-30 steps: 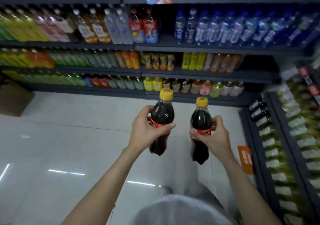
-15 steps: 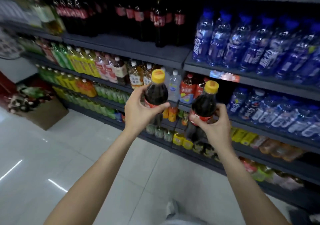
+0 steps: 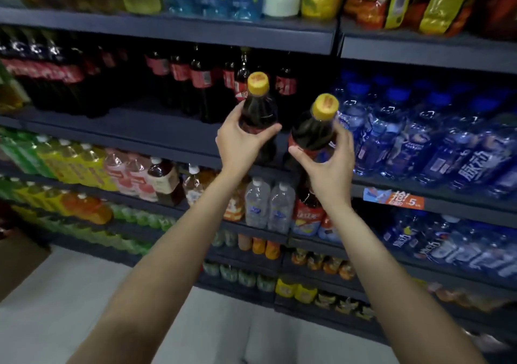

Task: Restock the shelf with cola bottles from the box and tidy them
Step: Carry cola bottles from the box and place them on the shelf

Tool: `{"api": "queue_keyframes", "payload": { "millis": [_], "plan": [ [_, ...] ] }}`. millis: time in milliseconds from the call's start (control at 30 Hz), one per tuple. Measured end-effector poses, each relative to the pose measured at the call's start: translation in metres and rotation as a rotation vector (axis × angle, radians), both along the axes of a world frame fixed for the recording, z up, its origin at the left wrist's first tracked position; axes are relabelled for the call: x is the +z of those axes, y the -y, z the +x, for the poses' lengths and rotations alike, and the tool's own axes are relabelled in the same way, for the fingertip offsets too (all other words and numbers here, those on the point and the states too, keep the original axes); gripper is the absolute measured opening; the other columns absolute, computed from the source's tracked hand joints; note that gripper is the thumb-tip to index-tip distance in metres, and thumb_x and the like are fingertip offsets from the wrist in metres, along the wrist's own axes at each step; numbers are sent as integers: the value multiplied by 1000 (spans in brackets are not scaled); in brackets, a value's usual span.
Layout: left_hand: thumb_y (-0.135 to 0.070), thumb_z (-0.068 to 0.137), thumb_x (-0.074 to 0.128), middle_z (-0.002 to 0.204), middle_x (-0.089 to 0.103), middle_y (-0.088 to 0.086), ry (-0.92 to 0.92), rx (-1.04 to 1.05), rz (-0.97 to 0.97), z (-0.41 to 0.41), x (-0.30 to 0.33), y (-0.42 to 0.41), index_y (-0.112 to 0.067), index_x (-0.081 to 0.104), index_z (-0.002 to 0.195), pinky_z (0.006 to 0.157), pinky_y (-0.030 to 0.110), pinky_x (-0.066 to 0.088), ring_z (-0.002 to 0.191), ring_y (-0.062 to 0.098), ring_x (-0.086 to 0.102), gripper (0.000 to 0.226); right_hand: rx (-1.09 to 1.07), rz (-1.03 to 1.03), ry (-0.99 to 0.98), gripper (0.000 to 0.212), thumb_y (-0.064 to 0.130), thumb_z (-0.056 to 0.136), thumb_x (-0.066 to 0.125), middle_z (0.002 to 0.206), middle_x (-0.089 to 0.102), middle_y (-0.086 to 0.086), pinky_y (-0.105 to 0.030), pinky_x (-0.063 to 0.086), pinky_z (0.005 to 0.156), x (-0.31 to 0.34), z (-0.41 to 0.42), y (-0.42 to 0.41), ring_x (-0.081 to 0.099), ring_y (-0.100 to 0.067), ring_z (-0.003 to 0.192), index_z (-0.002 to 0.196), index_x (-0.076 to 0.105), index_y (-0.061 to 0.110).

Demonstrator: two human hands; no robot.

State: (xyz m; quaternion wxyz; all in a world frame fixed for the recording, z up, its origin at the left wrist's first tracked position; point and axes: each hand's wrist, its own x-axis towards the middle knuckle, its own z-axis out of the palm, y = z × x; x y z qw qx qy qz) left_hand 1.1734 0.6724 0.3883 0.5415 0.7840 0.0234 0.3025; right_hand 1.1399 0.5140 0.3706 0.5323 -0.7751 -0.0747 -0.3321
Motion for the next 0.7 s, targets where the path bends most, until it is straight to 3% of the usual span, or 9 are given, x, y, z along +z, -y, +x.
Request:
{"api": "queue_keyframes", "payload": {
  "millis": [100,167,233,367,467,600,700],
  "plan": [
    [-48,64,82,113,67,-6,6,-33,33,44,0,-1,-26,49,123,92,33,50,104,10,62,71,-90,-12,-37,68,36,69,82,121,47,0,-29,39,102,1,36,-17,45,-15,120,125,51,13],
    [-47,65,81,106,66,-6,23,-46,44,67,-2,2,-26,42,118,84,36,51,97,13,64,70,-151,-20,-59,67,33,68,83,120,49,-3,-13,34,99,1,57,-25,44,-9,118,123,53,10],
    [-51,65,79,104,65,-6,27,-28,61,88,-6,3,-24,40,117,78,37,51,94,17,65,70,-223,-38,-66,67,30,67,84,117,51,-4,0,27,86,1,74,-32,43,-3,110,122,55,7],
    [-54,68,75,98,67,4,31,6,77,123,-7,9,-19,41,122,71,34,46,90,27,65,73,-356,-83,-87,70,36,69,81,121,54,-9,-16,32,88,0,103,-43,49,-19,114,126,53,8],
    [-51,71,74,107,66,6,32,-3,51,142,-7,16,-18,41,127,77,39,49,98,29,64,73,-431,-105,-112,72,42,71,77,123,54,-9,-24,36,91,0,120,-45,49,-20,116,129,50,8],
    [-49,75,72,118,62,8,49,-34,49,155,-9,19,-15,38,135,82,41,50,107,28,60,76,-462,-74,-115,74,44,75,74,123,53,-8,-23,34,89,-5,126,-40,46,-20,118,133,46,7],
    [-38,81,70,134,50,12,118,-79,127,156,-18,15,-9,34,141,93,31,42,122,28,50,75,-401,-155,-156,84,42,75,75,132,47,-8,-28,37,94,-11,120,-37,42,-19,124,142,34,12]
  ]
}}
